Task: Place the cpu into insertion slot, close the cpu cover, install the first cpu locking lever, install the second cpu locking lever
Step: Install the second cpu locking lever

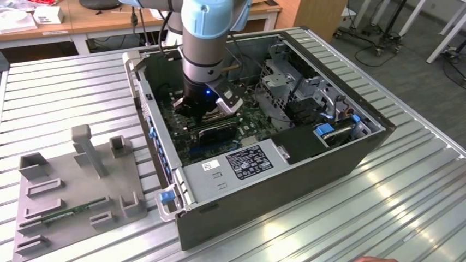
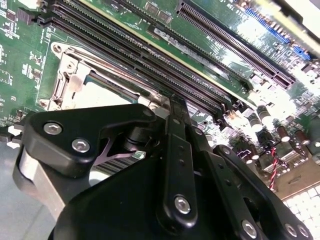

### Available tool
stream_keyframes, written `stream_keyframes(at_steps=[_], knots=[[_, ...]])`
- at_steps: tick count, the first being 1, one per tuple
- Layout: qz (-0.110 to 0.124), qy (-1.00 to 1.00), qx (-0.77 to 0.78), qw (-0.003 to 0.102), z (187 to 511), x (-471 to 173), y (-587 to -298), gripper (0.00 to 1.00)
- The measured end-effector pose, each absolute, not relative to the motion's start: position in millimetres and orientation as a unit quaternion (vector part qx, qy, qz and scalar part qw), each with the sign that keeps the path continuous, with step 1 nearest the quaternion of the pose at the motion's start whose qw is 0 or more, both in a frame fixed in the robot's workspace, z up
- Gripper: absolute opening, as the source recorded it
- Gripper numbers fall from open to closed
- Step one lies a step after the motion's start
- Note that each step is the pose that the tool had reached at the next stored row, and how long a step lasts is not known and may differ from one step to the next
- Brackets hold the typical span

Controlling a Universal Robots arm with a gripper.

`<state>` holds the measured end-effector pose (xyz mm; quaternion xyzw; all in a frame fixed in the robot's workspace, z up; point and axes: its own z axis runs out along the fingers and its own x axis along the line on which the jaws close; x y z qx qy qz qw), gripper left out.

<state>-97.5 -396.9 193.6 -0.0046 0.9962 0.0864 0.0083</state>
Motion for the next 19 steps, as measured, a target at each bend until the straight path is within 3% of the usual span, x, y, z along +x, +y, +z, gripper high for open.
stream_keyframes(at_steps=[19], knots=[[0.075, 0.997, -0.005, 0.008, 202.0, -98.0, -395.9, 0.11]])
